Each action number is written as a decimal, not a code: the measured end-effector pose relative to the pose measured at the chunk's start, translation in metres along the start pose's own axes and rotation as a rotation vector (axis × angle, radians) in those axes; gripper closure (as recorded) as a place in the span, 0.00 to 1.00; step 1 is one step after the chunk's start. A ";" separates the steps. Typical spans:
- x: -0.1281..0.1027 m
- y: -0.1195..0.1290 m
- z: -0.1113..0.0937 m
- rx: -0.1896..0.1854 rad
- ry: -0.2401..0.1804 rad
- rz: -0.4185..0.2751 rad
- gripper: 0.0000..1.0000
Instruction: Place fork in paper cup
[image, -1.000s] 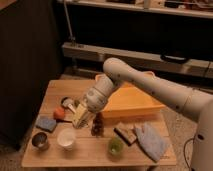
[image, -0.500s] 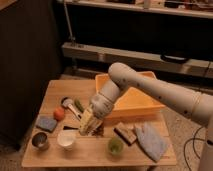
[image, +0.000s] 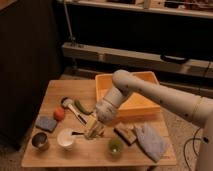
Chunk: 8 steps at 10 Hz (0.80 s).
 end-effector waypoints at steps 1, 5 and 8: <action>-0.009 -0.004 0.007 0.002 0.015 0.011 1.00; -0.061 0.005 0.032 0.020 0.081 0.028 1.00; -0.069 0.002 0.034 0.026 0.099 0.062 1.00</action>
